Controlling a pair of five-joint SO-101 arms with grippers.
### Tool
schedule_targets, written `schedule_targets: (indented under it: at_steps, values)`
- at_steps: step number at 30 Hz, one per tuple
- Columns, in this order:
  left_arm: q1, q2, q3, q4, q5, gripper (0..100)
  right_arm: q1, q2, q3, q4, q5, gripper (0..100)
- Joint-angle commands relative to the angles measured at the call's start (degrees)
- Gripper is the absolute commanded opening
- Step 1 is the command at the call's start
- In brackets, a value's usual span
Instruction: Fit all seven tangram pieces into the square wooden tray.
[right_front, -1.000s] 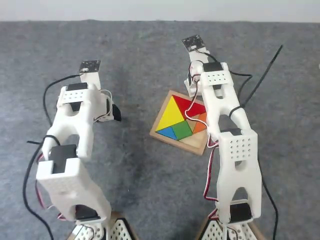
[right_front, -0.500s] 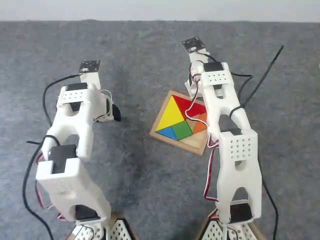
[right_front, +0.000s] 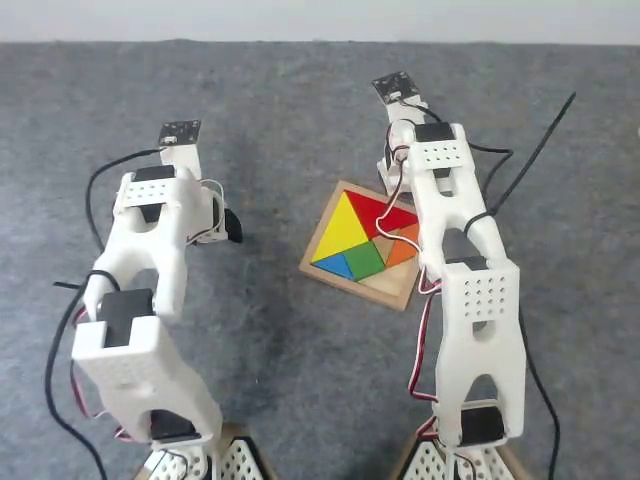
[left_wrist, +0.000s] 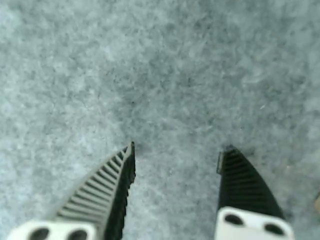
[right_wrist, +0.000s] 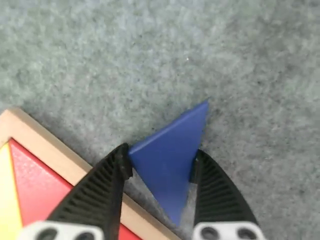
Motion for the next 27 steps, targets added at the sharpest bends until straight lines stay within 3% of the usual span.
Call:
schedule_targets:
  at_steps: [1, 6, 18, 23, 27]
  values:
    - [-0.18, -3.16, -0.13, -0.79, -1.49, 26, 0.22, -2.51, -3.69, 4.09, 0.26, 4.8]
    - [-0.18, -3.16, -0.13, -0.79, -1.49, 26, 0.22, -7.25, -7.91, 11.91, -0.44, 4.8]
    - [-0.18, -3.16, -0.13, -0.79, -1.49, 26, 1.98, -17.54, -13.45, 28.70, -10.55, 4.6]
    - [-0.18, -3.16, -0.13, -0.79, -1.49, 26, -0.31, -12.44, -13.19, 21.32, -10.37, 6.8]
    - [-0.18, -3.16, 0.57, -0.79, -1.49, 26, -4.09, -4.79, -14.15, 15.08, -10.73, 24.2]
